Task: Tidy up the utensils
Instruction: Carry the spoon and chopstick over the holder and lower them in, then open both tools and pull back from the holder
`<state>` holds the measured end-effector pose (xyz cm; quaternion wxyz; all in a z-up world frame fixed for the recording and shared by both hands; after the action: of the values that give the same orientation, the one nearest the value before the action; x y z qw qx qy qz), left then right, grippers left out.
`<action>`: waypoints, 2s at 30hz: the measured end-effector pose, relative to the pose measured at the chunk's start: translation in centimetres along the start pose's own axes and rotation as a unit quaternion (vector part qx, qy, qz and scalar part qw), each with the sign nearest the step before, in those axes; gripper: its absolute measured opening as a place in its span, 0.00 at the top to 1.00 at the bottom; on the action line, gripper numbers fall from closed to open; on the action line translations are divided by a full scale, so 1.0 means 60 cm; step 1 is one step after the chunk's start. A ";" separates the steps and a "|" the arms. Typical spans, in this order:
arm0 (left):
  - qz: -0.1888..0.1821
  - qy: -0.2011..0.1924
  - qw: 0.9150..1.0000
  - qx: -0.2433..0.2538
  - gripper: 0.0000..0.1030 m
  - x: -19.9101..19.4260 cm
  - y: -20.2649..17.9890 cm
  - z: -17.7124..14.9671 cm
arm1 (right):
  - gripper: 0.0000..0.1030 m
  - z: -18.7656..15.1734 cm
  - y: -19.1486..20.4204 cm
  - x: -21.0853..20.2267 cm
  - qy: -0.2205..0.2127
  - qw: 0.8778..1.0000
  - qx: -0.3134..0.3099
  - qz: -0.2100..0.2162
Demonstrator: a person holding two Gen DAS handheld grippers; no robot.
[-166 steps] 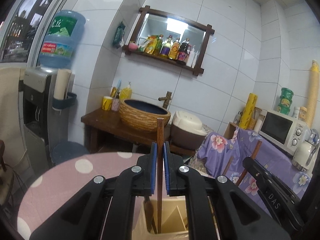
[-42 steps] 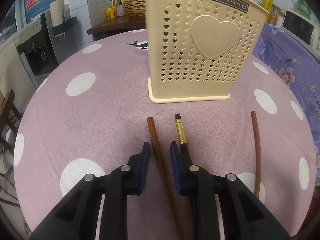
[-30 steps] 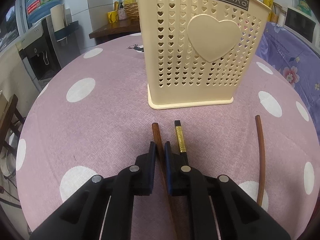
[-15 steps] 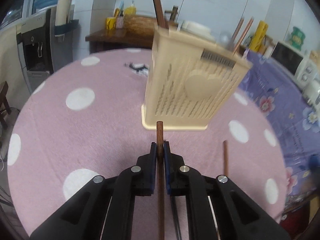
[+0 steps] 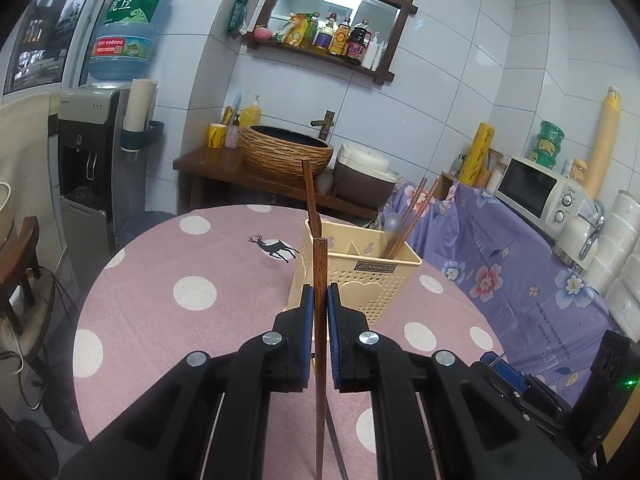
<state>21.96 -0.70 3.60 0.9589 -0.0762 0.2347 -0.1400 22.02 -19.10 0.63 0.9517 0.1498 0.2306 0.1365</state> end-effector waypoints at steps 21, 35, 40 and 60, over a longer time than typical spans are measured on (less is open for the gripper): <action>-0.008 -0.186 0.982 0.044 0.92 -0.046 -0.059 0.283 | 0.63 0.277 0.078 0.050 -0.129 0.989 -0.071 -0.016; 0.036 -0.156 0.986 0.055 0.92 0.125 -0.067 0.218 | 0.63 0.278 0.036 0.216 -0.116 0.985 -0.087 -0.090; 0.036 -0.130 0.990 0.047 0.92 0.139 -0.051 0.162 | 0.63 0.219 0.009 0.239 -0.090 0.988 -0.080 -0.097; 0.038 -0.069 0.996 0.032 0.44 0.072 -0.025 0.064 | 0.36 0.128 -0.008 0.147 -0.079 0.988 -0.080 -0.105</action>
<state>27.09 -3.12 5.45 0.9794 -0.0462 0.1661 -0.1052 33.37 -18.34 3.45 0.9850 0.0584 0.1570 0.0418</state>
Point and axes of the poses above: each gripper's, at about its wrist camera, not at the fingertips, and x roughly the way its jaws point, y to its left, z to its top, the point moved 7 cm from there along x, roughly the way its jaws point, and after that the axes turned 6 degrees about x, right-handed, at the moved point
